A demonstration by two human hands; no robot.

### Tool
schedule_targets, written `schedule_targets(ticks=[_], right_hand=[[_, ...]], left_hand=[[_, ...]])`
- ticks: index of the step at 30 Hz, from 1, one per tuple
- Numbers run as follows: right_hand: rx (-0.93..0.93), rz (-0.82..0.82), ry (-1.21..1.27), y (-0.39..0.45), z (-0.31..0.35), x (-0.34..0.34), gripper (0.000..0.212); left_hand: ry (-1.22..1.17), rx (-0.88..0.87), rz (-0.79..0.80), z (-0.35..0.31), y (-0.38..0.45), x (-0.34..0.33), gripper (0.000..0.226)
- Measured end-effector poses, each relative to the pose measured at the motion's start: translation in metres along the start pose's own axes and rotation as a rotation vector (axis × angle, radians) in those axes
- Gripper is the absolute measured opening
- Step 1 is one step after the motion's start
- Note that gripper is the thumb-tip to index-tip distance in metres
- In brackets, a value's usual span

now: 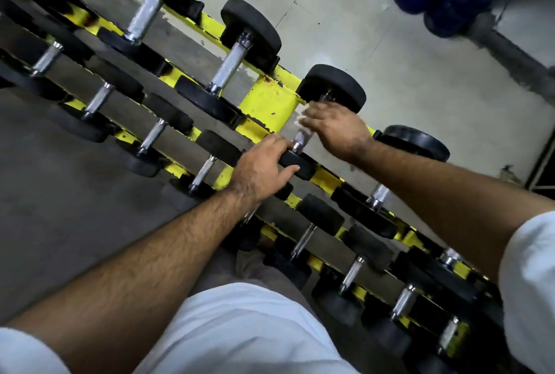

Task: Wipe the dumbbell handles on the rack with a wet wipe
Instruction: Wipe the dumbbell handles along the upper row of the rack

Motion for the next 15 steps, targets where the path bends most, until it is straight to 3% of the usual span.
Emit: schedule_targets(ticks=[2, 6, 11, 15], right_hand=[[-0.107, 0.023, 0.002, -0.002, 0.004, -0.003, 0.05], [0.098, 0.161, 0.002, -0.016, 0.044, -0.019, 0.053], [-0.214, 0.13, -0.025, -0.004, -0.005, 0.001, 0.062], [-0.052, 0.253, -0.098, -0.011, 0.03, -0.014, 0.063]], left_hand=[[-0.026, -0.015, 0.072, 0.005, 0.005, 0.004, 0.044], [-0.032, 0.017, 0.236, 0.019, 0.021, 0.005, 0.048], [-0.014, 0.017, 0.302, 0.025, 0.029, 0.003, 0.051], [-0.005, 0.013, 0.289, 0.024, 0.028, 0.001, 0.048]])
Point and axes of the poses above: each hand's wrist, its own y-axis towards the middle knuckle, its own x-axis out of the back of the hand, z = x × y, the point moved 10 cm from there along y, towards the middle knuckle
